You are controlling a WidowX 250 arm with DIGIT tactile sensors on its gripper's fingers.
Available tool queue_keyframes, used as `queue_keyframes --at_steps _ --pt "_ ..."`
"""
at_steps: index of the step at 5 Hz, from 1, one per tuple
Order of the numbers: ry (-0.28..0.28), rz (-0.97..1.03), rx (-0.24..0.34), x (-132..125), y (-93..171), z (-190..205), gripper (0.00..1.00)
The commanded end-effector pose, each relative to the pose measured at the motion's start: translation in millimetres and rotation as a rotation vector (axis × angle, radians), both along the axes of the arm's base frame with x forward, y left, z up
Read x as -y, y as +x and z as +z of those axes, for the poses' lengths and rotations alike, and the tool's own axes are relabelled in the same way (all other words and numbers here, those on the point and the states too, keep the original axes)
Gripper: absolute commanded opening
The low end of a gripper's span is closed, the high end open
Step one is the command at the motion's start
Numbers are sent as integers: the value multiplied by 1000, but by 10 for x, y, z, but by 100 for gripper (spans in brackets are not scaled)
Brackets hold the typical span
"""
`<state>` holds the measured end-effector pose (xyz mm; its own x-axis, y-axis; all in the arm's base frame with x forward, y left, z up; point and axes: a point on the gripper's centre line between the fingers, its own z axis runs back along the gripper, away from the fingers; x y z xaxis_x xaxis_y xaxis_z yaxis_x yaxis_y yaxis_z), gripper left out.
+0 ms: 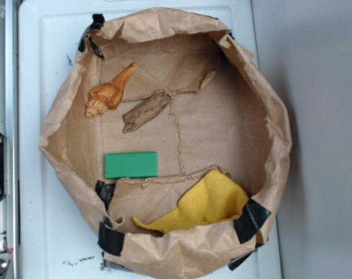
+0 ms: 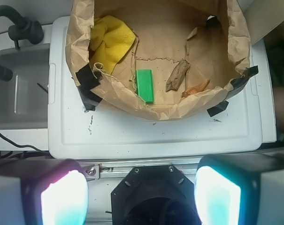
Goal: Grab the wood chip.
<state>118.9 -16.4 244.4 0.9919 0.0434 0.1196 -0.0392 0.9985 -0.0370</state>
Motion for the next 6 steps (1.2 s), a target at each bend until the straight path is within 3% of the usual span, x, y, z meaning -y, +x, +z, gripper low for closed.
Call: queue_keyframes --at_steps 1,3,4,6 --pt "0 0 0 0 0 0 100" --pt "3 -83 82 -70 892 -89 100" --pt "51 -151 109 -152 1221 -339 100" --pt "51 -151 109 -152 1221 -339 100"
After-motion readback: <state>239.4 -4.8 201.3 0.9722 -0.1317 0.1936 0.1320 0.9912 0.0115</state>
